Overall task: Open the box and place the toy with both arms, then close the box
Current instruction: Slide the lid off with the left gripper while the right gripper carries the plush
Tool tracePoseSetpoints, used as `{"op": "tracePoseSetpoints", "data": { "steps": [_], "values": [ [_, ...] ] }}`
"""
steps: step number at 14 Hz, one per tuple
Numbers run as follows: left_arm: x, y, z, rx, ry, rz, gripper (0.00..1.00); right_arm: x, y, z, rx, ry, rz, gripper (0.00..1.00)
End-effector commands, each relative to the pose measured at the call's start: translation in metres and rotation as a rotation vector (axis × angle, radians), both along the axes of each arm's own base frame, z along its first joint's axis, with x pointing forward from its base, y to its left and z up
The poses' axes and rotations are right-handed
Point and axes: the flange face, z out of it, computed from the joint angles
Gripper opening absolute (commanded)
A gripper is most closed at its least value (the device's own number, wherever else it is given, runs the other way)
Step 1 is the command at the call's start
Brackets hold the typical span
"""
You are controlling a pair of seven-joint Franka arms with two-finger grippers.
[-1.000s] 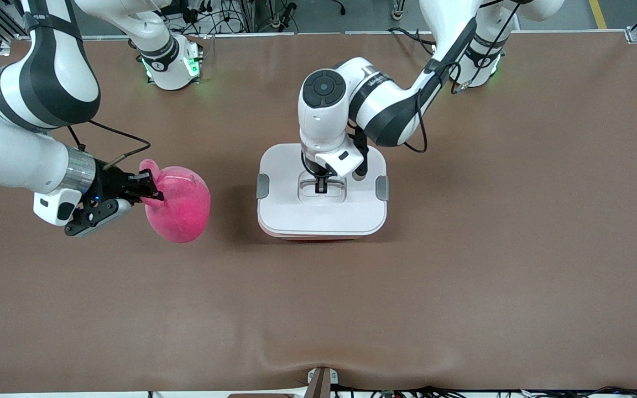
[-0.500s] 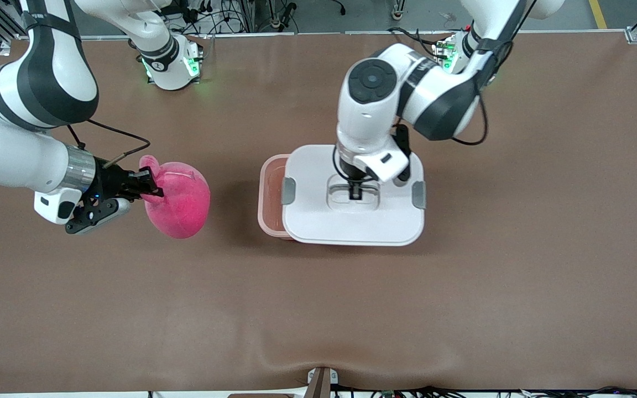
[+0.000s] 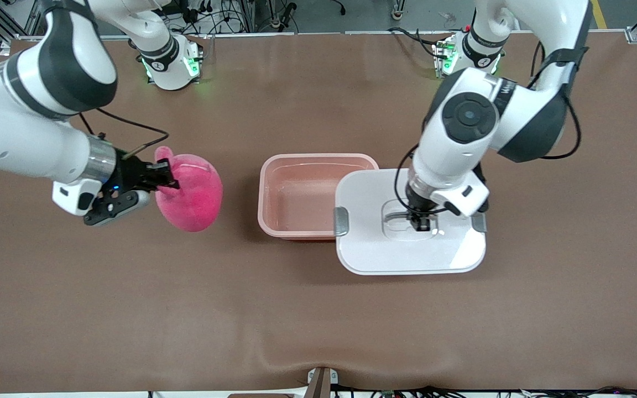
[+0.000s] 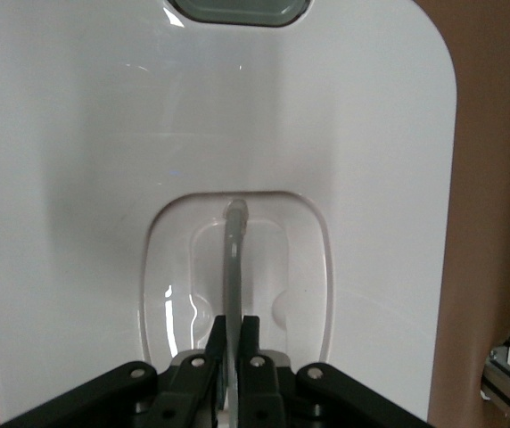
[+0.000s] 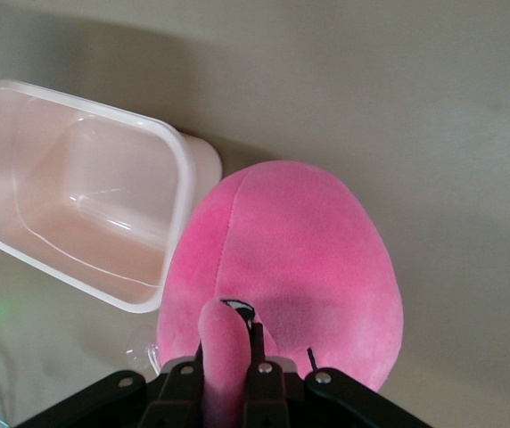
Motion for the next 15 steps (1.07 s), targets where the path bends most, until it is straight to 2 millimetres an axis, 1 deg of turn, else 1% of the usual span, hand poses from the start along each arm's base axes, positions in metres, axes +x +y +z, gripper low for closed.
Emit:
{"op": "tracePoseSetpoints", "data": {
  "steps": [1, 2, 3, 4, 5, 6, 7, 8, 10, 11, 12, 13, 14, 15],
  "values": [
    [-0.017, 0.048, 0.024, 0.008, -0.002, -0.018, 0.00, -0.020, 0.056, 0.009, -0.020, 0.020, -0.034, 0.00],
    [-0.019, 0.058, 0.022, 0.013, 0.000, -0.025, 0.00, -0.025, 0.076, 0.009, -0.023, 0.016, -0.051, 0.00],
    [-0.023, 0.063, 0.017, 0.015, -0.005, -0.035, 0.00, -0.028, 0.091, 0.010, -0.021, 0.006, -0.070, 0.00],
    [-0.029, 0.066, 0.009, 0.009, -0.021, -0.039, 0.00, -0.032, 0.108, 0.006, -0.023, 0.004, -0.084, 0.00],
    [-0.037, 0.075, 0.001, 0.009, -0.035, -0.047, 0.00, -0.037, 0.125, 0.009, -0.024, 0.001, -0.093, 0.00],
    [-0.041, 0.096, -0.001, 0.013, -0.047, -0.075, 0.00, -0.036, 0.135, 0.015, -0.020, -0.005, -0.107, 0.00],
    [-0.044, 0.113, -0.002, 0.014, -0.052, -0.094, 0.00, -0.033, 0.144, 0.018, -0.018, -0.009, -0.120, 0.00],
    [-0.044, 0.124, -0.001, -0.008, -0.045, -0.101, 0.00, -0.030, 0.155, 0.016, -0.019, -0.006, -0.133, 0.00],
    [-0.040, 0.148, 0.008, -0.063, -0.044, -0.094, 0.00, -0.022, 0.173, -0.001, -0.027, 0.007, -0.160, 0.00],
    [-0.038, 0.156, 0.007, -0.086, -0.040, -0.084, 0.00, -0.016, 0.179, -0.012, -0.032, 0.017, -0.181, 0.00],
    [-0.041, 0.158, 0.006, -0.087, -0.040, -0.094, 0.00, -0.016, 0.187, -0.024, -0.038, 0.026, -0.183, 0.00],
    [-0.044, 0.161, 0.002, -0.086, -0.049, -0.106, 0.00, -0.017, 0.198, -0.035, -0.038, 0.019, -0.175, 0.00],
    [-0.048, 0.171, -0.001, -0.082, -0.060, -0.113, 0.00, -0.017, 0.204, -0.040, -0.032, 0.010, -0.176, 0.00],
    [-0.052, 0.175, -0.006, -0.080, -0.076, -0.120, 0.00, -0.016, 0.208, -0.047, -0.031, 0.010, -0.176, 0.00]
  ]
}}
